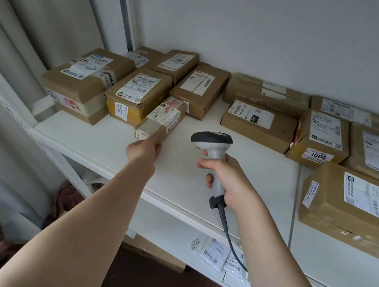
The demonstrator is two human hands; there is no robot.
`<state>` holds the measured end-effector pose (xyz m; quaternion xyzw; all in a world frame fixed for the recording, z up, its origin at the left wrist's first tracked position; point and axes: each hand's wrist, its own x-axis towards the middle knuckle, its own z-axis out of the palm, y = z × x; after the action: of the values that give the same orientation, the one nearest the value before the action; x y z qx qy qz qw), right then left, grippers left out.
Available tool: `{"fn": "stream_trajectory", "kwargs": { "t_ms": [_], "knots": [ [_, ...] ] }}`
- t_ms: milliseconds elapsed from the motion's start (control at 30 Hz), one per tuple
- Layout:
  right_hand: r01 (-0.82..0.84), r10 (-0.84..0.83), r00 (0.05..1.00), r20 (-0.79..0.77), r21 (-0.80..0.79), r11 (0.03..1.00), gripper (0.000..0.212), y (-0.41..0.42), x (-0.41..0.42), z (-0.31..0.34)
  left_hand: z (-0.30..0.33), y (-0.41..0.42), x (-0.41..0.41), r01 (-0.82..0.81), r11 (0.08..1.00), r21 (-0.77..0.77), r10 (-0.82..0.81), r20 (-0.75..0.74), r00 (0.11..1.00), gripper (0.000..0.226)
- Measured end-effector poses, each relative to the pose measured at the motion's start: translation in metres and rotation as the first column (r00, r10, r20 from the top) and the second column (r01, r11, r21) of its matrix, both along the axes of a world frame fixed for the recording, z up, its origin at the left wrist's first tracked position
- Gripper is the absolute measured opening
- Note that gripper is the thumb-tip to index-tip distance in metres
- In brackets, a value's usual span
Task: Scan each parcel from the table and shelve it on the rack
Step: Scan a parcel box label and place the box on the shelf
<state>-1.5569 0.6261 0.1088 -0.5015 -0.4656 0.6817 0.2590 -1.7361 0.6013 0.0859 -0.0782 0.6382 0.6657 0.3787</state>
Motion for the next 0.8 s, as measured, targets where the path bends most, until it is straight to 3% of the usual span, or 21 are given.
{"fn": "stream_trajectory", "kwargs": {
  "t_ms": [367, 467, 567, 600, 667, 733, 800],
  "knots": [
    [0.003, -0.003, 0.999, -0.042, -0.001, 1.000, 0.024, 0.001, 0.024, 0.005, 0.011, 0.000, 0.017, -0.053, 0.997, -0.055, 0.053, -0.010, 0.999, 0.024],
    [0.010, -0.010, 0.999, -0.049, 0.003, 1.000, 0.024, -0.001, 0.036, 0.008, 0.015, -0.001, 0.030, -0.056, 0.998, 0.001, 0.056, 0.011, 0.998, 0.010],
    [0.026, -0.025, 0.999, -0.046, 0.011, 1.000, 0.027, -0.005, 0.053, 0.009, 0.014, 0.001, 0.048, -0.008, 1.000, 0.029, 0.007, 0.011, 1.000, 0.027],
    [0.034, -0.034, 0.998, -0.046, 0.013, 0.999, 0.028, -0.006, 0.059, 0.010, 0.014, 0.002, 0.055, 0.009, 1.000, 0.004, -0.009, -0.029, 1.000, 0.025],
    [0.062, -0.061, 0.997, -0.045, 0.017, 0.998, 0.029, -0.010, 0.072, 0.011, 0.015, 0.005, 0.065, 0.009, 0.985, -0.174, -0.063, -0.305, 0.950, 0.026],
    [0.094, -0.092, 0.995, -0.047, 0.024, 0.995, 0.030, -0.014, 0.083, 0.013, 0.015, 0.004, 0.064, -0.065, 0.918, -0.391, -0.196, -0.591, 0.782, 0.047],
    [0.122, -0.120, 0.992, -0.049, 0.036, 0.992, 0.030, -0.019, 0.091, 0.015, 0.018, 0.004, 0.060, -0.117, 0.878, -0.464, -0.263, -0.671, 0.694, 0.066]
  ]
}}
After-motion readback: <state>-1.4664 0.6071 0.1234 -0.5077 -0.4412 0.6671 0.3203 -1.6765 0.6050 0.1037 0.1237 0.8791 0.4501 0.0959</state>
